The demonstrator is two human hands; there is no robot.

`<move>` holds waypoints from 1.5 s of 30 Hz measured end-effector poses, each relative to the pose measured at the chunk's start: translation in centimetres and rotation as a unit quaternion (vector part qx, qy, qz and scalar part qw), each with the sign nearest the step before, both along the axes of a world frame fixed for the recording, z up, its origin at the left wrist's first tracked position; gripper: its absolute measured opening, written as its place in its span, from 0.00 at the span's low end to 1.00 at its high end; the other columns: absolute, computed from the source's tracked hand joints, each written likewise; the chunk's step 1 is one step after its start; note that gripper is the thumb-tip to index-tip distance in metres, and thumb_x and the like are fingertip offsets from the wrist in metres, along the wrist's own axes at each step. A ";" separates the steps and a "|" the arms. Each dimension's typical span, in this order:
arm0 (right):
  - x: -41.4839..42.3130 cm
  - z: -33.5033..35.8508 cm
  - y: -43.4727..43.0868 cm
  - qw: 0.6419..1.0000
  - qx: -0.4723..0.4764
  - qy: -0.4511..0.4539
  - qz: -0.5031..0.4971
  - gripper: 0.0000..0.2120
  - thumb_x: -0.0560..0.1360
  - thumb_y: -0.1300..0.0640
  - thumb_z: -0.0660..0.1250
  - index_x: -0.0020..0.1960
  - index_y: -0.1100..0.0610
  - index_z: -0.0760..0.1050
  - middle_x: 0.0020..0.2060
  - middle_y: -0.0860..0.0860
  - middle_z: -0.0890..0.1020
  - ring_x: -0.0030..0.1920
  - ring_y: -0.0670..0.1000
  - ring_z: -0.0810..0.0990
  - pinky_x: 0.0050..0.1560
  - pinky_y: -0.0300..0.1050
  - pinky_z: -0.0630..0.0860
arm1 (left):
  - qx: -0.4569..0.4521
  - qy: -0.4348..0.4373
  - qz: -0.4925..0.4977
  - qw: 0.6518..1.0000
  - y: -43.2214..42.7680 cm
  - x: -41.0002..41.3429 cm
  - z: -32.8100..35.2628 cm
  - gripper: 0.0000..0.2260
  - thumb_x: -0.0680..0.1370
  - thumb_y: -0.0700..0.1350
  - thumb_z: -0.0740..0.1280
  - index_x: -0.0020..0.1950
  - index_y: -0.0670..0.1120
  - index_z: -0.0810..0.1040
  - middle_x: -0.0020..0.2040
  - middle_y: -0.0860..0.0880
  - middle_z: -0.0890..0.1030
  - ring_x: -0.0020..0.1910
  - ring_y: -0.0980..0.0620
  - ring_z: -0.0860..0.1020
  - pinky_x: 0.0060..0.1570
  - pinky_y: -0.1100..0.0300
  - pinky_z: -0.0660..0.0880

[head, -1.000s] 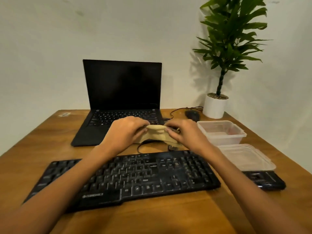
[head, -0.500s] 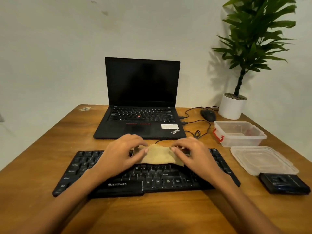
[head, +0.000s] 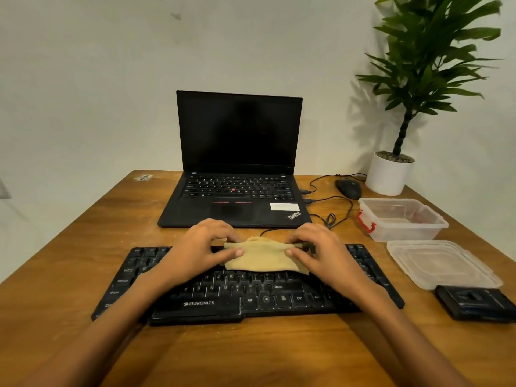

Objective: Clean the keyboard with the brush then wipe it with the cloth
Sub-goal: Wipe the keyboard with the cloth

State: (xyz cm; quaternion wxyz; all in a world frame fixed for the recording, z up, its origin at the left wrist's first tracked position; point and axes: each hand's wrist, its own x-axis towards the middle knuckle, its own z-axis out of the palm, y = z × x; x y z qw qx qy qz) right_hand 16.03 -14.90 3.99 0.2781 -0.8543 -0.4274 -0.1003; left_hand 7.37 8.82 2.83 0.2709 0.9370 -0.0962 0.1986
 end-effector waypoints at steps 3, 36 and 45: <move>-1.0 0.3 -1.1 0.999 0.040 0.019 0.027 0.07 0.71 0.51 0.68 0.48 0.50 0.79 0.44 0.38 0.76 0.50 0.40 0.72 0.51 0.41 0.72 | -0.024 -0.058 -0.031 0.998 -0.3 -1.0 0.6 0.12 0.68 0.61 0.67 0.45 0.56 0.82 0.49 0.62 0.80 0.53 0.62 0.75 0.53 0.65 0.72; -5.0 -0.3 0.1 0.967 -0.016 0.151 -0.203 0.12 0.71 0.47 0.69 0.46 0.54 0.75 0.37 0.45 0.77 0.43 0.48 0.76 0.41 0.44 0.72 | 0.113 0.177 -0.105 0.972 -3.1 -2.1 -0.3 0.24 0.75 0.62 0.58 0.71 0.60 0.62 0.73 0.64 0.52 0.71 0.68 0.46 0.69 0.67 0.40; -5.6 1.8 2.8 0.974 0.088 0.144 -0.151 0.16 0.69 0.56 0.70 0.57 0.52 0.75 0.48 0.47 0.78 0.50 0.46 0.75 0.51 0.45 0.73 | 0.087 0.162 -0.110 0.977 -2.6 -2.3 -0.3 0.24 0.75 0.62 0.58 0.71 0.61 0.61 0.71 0.64 0.52 0.70 0.70 0.47 0.64 0.75 0.39</move>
